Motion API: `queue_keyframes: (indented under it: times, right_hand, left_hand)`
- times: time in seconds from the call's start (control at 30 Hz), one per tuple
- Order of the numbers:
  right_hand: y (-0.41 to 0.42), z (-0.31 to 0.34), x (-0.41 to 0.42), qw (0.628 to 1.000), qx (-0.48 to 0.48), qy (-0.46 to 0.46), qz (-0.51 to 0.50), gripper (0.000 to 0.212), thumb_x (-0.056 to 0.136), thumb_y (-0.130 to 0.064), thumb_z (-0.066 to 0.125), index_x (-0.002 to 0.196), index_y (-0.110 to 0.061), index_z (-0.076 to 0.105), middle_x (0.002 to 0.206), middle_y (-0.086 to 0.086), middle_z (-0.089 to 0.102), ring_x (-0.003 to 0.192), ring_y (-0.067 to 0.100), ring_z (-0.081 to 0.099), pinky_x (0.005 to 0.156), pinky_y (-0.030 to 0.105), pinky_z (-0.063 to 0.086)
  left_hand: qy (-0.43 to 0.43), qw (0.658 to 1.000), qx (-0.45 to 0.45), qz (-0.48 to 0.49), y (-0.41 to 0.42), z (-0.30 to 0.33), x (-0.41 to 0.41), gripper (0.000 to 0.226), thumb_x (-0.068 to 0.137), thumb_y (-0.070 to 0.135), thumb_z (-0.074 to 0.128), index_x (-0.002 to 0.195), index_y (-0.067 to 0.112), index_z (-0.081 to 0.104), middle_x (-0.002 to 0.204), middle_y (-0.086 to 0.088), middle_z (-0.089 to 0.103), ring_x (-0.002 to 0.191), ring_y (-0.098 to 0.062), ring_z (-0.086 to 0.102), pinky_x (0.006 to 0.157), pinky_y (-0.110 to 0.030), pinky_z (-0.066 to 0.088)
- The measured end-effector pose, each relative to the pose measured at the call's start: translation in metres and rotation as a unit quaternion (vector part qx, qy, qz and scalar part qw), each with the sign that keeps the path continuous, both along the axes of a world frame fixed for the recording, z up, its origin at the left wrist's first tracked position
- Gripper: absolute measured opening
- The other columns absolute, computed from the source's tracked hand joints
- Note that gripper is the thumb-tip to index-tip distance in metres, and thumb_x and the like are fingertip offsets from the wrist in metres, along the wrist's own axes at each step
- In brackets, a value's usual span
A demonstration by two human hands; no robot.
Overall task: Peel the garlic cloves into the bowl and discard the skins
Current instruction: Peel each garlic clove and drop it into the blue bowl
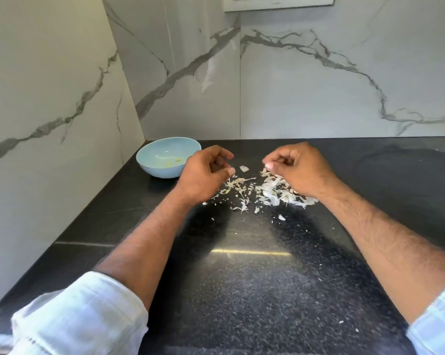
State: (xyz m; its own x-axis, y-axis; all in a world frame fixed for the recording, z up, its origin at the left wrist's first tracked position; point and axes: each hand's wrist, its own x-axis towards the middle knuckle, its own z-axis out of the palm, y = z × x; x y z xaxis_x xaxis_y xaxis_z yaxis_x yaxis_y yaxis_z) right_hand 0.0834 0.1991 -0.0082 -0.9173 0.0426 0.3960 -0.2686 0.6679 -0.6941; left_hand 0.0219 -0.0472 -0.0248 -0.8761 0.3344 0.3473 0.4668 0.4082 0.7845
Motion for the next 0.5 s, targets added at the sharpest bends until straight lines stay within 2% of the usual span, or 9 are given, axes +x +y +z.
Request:
queue_keyframes:
  times: [0.07, 0.13, 0.23, 0.33, 0.43, 0.5]
  right_hand:
    - [0.006, 0.000, -0.003, 1.000, 0.025, -0.013, 0.006, 0.023, 0.089, -0.010, 0.081, 0.107, -0.025, 0.079, 0.091, -0.008, 0.074, 0.065, -0.010, 0.058, 0.062, 0.004, 0.048]
    - [0.010, 0.001, -0.003, 0.999, 0.035, -0.032, 0.016, 0.020, 0.088, -0.010, 0.082, 0.102, -0.024, 0.080, 0.084, -0.009, 0.073, 0.063, -0.013, 0.058, 0.060, 0.004, 0.048]
    - [0.016, -0.005, -0.005, 0.996, 0.083, -0.045, 0.005, 0.017, 0.087, -0.006, 0.082, 0.091, -0.023, 0.083, 0.077, -0.016, 0.073, 0.064, -0.013, 0.062, 0.059, 0.006, 0.050]
    - [0.018, -0.006, -0.005, 0.989, 0.124, -0.082, 0.019, 0.020, 0.083, -0.004, 0.083, 0.085, -0.024, 0.084, 0.074, -0.016, 0.075, 0.064, -0.010, 0.064, 0.057, 0.005, 0.046]
    - [0.015, -0.011, -0.005, 0.981, 0.165, -0.091, 0.039, 0.019, 0.084, -0.006, 0.079, 0.087, -0.025, 0.085, 0.070, -0.022, 0.071, 0.063, -0.011, 0.063, 0.057, 0.004, 0.043]
    - [0.008, -0.017, -0.006, 0.977, 0.192, -0.080, 0.042, 0.019, 0.089, -0.009, 0.075, 0.091, -0.025, 0.084, 0.076, -0.026, 0.067, 0.067, -0.012, 0.063, 0.060, 0.003, 0.045]
  left_hand:
    - [-0.006, 0.999, 0.026, 0.023, 0.009, -0.001, -0.005, 0.018, 0.094, 0.015, 0.081, 0.109, 0.021, 0.073, 0.096, -0.013, 0.075, 0.087, -0.039, 0.073, 0.063, -0.039, 0.062]
    - [0.006, 0.999, 0.026, 0.039, 0.018, -0.003, -0.012, 0.011, 0.093, 0.021, 0.082, 0.102, 0.023, 0.075, 0.089, -0.009, 0.076, 0.082, -0.036, 0.074, 0.068, -0.041, 0.063]
    - [0.019, 0.999, 0.008, 0.028, 0.027, -0.009, -0.017, 0.006, 0.093, 0.028, 0.080, 0.094, 0.026, 0.075, 0.079, 0.001, 0.075, 0.069, -0.022, 0.069, 0.073, -0.047, 0.064]
    - [0.047, 0.998, -0.041, 0.008, 0.026, -0.017, -0.020, 0.007, 0.094, 0.033, 0.079, 0.091, 0.028, 0.076, 0.072, 0.009, 0.071, 0.063, -0.009, 0.061, 0.065, -0.036, 0.058]
    - [0.043, 0.999, -0.031, -0.013, 0.021, -0.017, -0.019, 0.008, 0.097, 0.029, 0.078, 0.090, 0.025, 0.077, 0.072, 0.006, 0.073, 0.063, -0.016, 0.064, 0.063, -0.034, 0.057]
    - [0.036, 0.999, -0.011, -0.005, 0.016, -0.016, -0.021, 0.009, 0.098, 0.027, 0.077, 0.089, 0.024, 0.077, 0.075, 0.004, 0.075, 0.064, -0.017, 0.067, 0.064, -0.034, 0.059]
